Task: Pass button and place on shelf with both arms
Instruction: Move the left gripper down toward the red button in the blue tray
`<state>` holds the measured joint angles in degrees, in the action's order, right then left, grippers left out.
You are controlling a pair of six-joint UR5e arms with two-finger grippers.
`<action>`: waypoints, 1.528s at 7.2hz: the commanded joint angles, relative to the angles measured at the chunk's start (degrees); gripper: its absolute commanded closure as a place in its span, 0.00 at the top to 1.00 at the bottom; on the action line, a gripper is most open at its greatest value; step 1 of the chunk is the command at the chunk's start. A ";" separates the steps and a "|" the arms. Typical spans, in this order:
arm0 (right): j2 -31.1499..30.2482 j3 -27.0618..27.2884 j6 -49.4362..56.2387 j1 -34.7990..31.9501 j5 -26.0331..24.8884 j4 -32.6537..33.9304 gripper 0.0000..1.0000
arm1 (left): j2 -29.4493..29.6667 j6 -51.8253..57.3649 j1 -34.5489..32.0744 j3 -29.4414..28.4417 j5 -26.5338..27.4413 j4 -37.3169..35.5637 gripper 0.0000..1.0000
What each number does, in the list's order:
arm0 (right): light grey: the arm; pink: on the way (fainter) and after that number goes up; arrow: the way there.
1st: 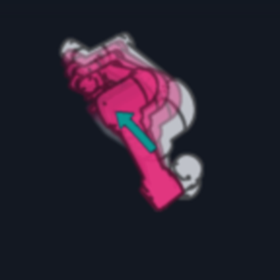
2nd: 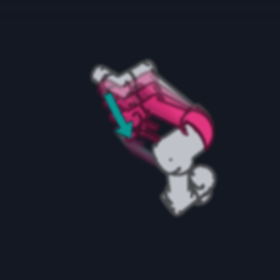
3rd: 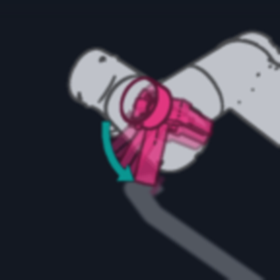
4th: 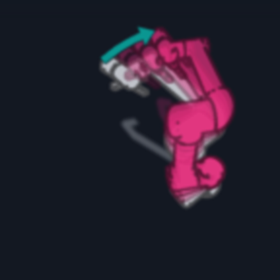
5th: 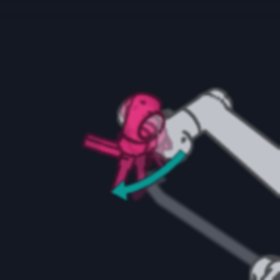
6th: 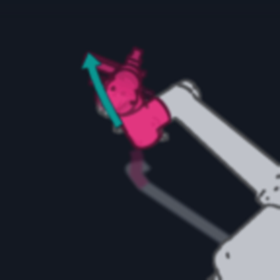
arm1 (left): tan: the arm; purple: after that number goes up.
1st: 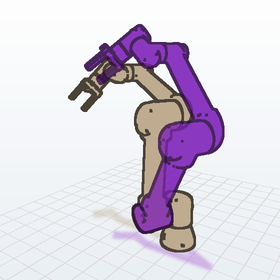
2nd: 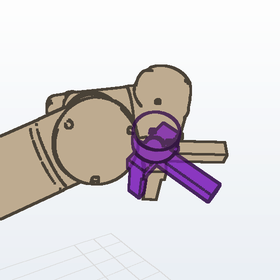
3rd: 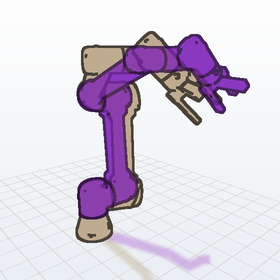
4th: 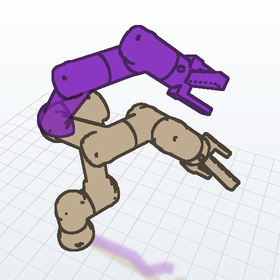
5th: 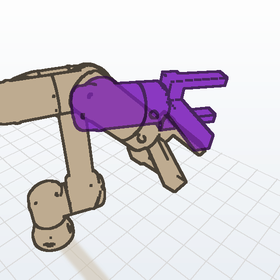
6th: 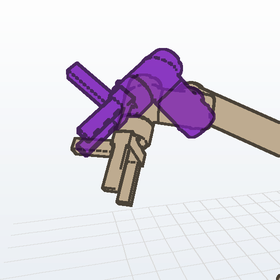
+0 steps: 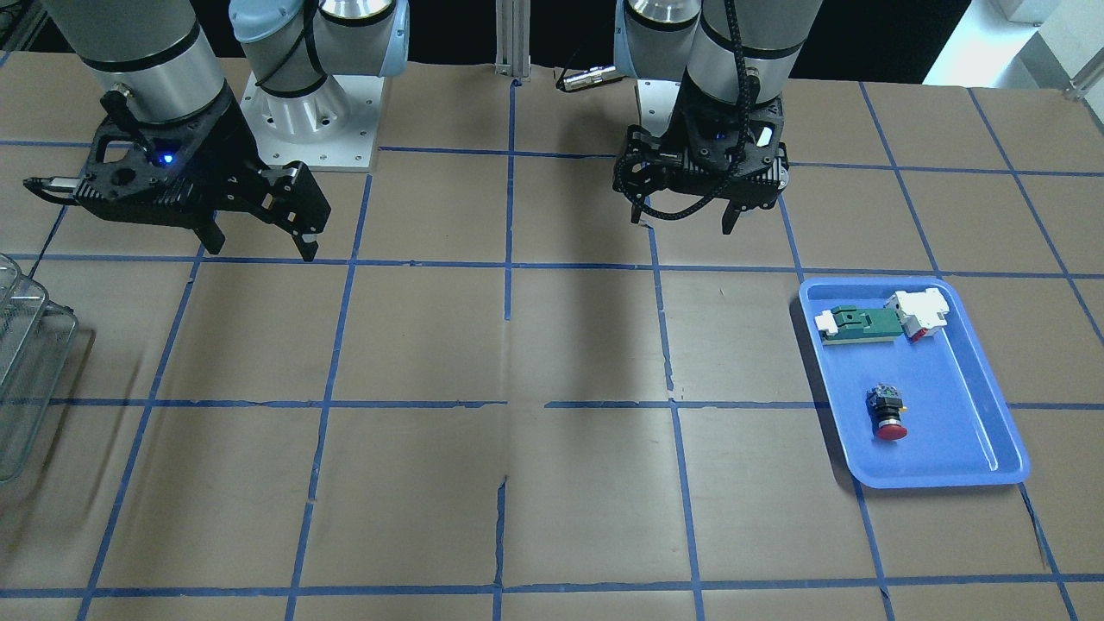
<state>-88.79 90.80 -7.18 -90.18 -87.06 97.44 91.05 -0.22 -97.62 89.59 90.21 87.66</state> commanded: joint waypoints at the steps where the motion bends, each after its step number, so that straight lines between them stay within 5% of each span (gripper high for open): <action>1: -0.07 0.17 -0.03 0.00 -0.22 0.12 1.00 | 0.52 -0.04 2.85 -0.64 -0.38 0.40 1.00; 5: 0.10 0.17 -0.03 0.00 -0.04 0.21 1.00 | 7.44 7.31 20.07 2.43 0.14 -7.19 1.00; 7: 0.10 0.26 -0.03 0.00 -0.04 0.29 1.00 | 13.77 23.77 26.58 3.05 0.06 -17.83 1.00; 11: -0.25 0.26 -0.12 0.00 0.13 0.29 1.00 | 23.27 46.06 32.20 5.23 2.70 -26.84 1.00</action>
<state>-88.96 91.09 -7.40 -90.17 -86.96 97.72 111.90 40.66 -68.09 93.41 92.45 62.92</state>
